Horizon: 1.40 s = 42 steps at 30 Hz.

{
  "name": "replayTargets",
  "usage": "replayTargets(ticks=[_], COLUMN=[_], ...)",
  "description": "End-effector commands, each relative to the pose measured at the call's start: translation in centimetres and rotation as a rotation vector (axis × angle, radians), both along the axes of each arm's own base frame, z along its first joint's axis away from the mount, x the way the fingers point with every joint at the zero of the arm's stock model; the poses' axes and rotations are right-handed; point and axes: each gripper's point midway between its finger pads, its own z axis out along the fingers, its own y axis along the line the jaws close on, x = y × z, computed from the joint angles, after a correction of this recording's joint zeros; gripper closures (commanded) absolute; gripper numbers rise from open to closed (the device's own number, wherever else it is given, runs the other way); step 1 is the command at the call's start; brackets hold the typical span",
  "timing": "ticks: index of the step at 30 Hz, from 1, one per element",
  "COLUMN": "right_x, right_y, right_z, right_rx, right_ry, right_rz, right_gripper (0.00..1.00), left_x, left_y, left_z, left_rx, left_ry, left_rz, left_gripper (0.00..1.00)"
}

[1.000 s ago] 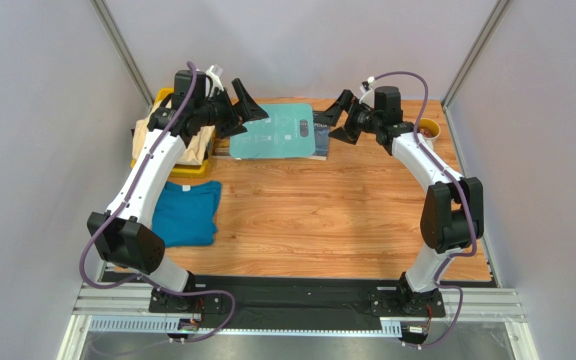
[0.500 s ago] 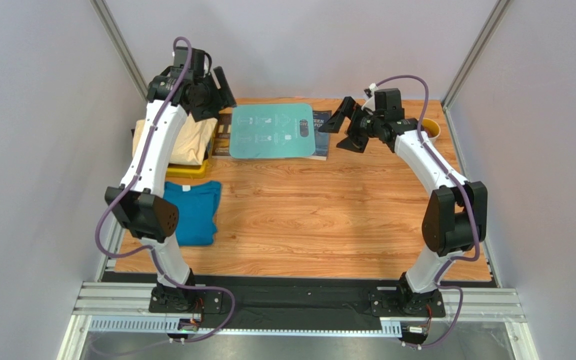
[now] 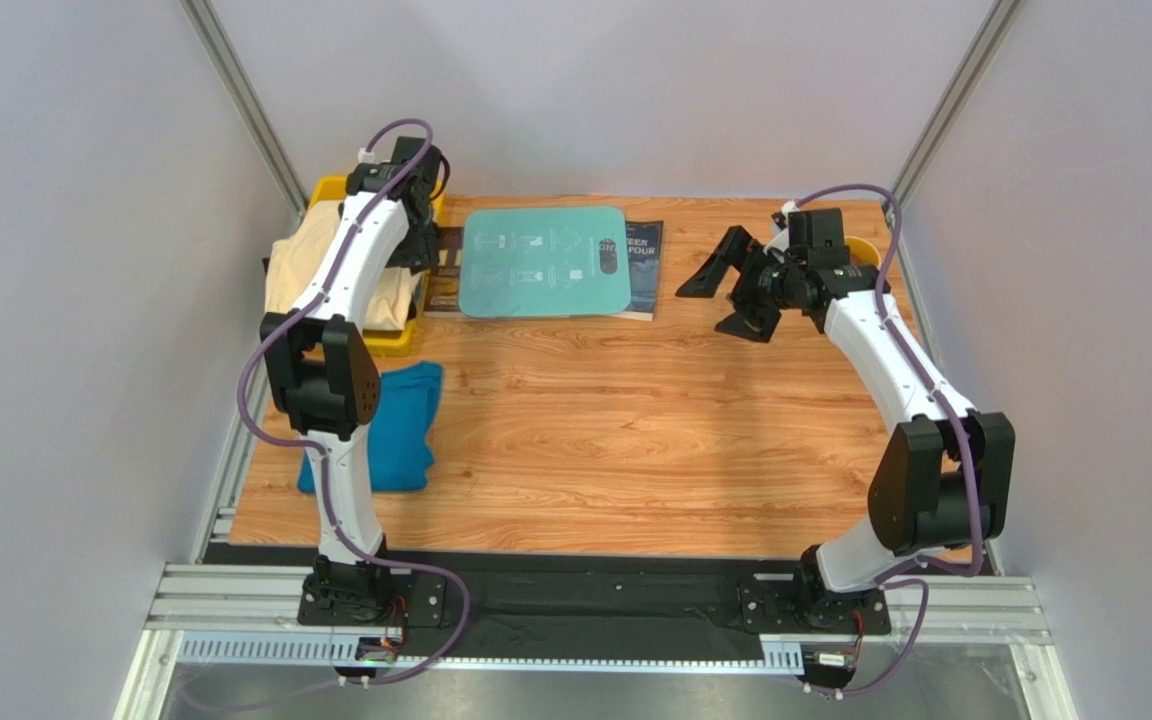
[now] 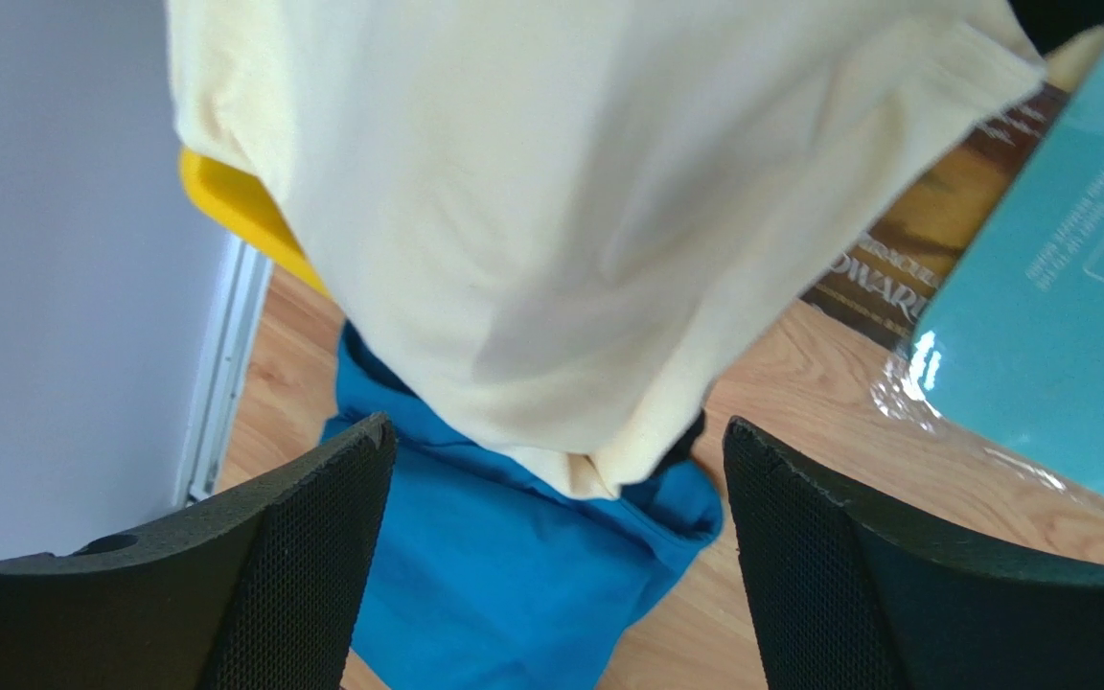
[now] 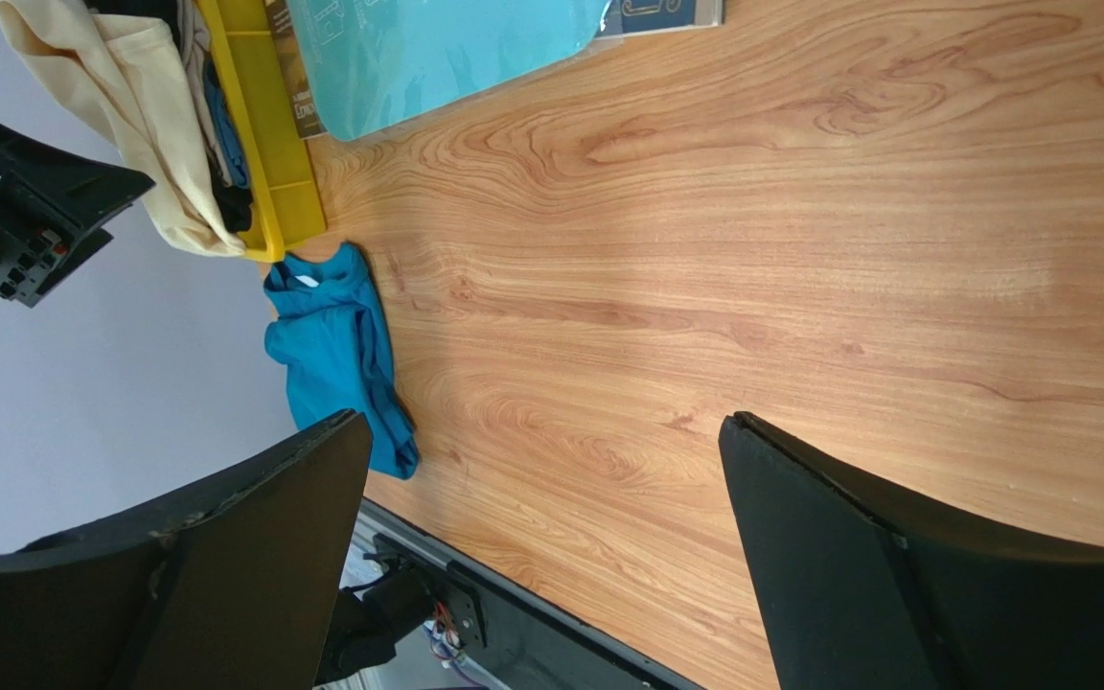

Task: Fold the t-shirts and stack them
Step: Grab crumpled tshirt from bin with the left arm

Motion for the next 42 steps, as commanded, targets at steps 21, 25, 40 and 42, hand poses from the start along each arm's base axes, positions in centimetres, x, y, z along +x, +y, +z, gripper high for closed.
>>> replayTargets(ticks=[21, 25, 40, 42], right_x=[-3.1, -3.5, -3.8, -3.7], right_y=[-1.3, -1.3, -1.4, -1.3], right_z=[0.1, -0.1, -0.4, -0.5], right_rx=[-0.005, -0.010, -0.005, -0.002], right_ry=[0.006, 0.021, 0.052, 0.058], right_rz=[0.075, 0.088, 0.070, 0.066], right_gripper=[0.00, 0.00, 0.00, 0.00], left_x=[3.5, 3.6, 4.7, 4.7], left_y=[0.4, 1.0, 3.2, 3.5], left_z=[-2.2, -3.4, -3.2, -2.6], left_rx=[0.120, 0.158, 0.210, 0.198], left_ry=[-0.055, -0.034, -0.072, -0.087], left_rz=[-0.053, -0.038, 0.001, 0.007], left_gripper=[0.13, 0.14, 0.16, 0.16])
